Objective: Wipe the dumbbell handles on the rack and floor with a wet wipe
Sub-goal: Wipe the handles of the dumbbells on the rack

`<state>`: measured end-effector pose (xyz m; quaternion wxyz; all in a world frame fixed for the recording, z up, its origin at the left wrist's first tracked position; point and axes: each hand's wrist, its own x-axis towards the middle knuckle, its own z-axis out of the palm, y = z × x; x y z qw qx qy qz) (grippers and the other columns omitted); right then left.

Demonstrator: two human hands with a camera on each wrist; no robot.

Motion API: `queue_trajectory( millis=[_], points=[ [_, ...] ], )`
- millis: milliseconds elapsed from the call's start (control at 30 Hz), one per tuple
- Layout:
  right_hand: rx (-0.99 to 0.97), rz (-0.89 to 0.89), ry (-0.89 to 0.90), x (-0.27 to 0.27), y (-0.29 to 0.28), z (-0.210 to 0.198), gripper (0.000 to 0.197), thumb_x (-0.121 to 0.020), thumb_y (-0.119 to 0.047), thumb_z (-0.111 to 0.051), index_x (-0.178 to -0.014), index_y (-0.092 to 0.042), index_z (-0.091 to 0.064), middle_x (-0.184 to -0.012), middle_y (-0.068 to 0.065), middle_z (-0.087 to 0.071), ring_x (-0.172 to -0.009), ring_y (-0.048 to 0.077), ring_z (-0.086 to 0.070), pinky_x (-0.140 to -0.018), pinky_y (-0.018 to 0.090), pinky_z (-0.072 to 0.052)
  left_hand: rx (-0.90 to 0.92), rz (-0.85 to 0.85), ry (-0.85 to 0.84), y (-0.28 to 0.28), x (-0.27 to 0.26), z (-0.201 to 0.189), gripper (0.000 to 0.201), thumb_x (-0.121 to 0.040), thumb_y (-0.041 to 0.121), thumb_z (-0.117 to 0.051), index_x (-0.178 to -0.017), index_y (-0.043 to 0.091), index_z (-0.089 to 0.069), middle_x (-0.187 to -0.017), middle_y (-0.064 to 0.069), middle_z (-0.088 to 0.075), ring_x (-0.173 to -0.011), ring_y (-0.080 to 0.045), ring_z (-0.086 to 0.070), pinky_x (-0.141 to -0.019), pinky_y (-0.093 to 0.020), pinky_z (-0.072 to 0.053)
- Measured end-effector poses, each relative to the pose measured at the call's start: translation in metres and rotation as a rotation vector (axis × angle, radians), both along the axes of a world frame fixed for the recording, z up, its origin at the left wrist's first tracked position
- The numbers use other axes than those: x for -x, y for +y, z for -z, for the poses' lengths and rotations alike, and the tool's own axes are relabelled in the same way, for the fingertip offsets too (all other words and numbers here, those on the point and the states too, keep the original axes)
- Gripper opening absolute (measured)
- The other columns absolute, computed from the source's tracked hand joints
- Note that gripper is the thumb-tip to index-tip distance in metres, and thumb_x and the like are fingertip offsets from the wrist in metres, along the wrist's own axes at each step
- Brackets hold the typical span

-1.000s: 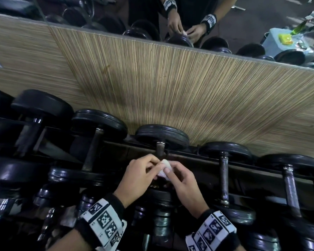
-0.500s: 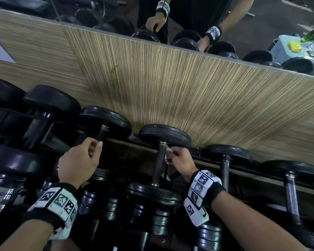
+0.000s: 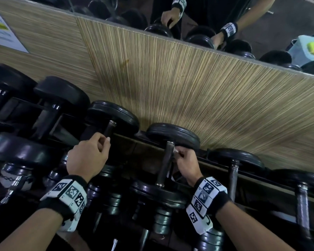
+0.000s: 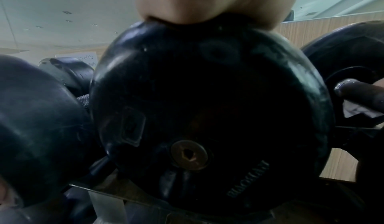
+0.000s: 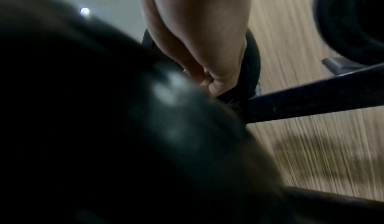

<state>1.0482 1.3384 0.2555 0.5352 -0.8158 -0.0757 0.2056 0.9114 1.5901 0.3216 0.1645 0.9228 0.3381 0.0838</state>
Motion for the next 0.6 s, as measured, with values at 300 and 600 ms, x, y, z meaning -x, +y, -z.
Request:
queue_trajectory(
  millis=[300,600],
  points=[
    [0.036,-0.050,-0.023,0.006,-0.006,-0.006,0.030,-0.099,-0.007,-0.055,-0.076,-0.013,-0.072,-0.078,0.007,-0.074,-0.073,0.018,-0.069,-0.075,0.043,-0.056,0.018,-0.038,-0.022,-0.001,-0.001,0.000,0.022,-0.098,0.043,-0.051,-0.102,0.024,-0.060,-0.067,0.011,-0.063,-0.057,-0.019,-0.054,-0.055,-0.030,-0.035],
    [0.047,-0.083,0.070,0.011,-0.016,-0.007,0.028,-0.099,-0.002,-0.053,-0.084,-0.011,-0.075,-0.081,0.013,-0.073,-0.069,0.011,-0.060,-0.071,0.033,-0.052,0.020,-0.055,-0.019,-0.001,-0.001,0.001,0.024,-0.097,0.043,-0.051,-0.110,0.024,-0.059,-0.072,0.011,-0.066,-0.058,-0.020,-0.054,-0.057,-0.032,-0.038]
  ],
)
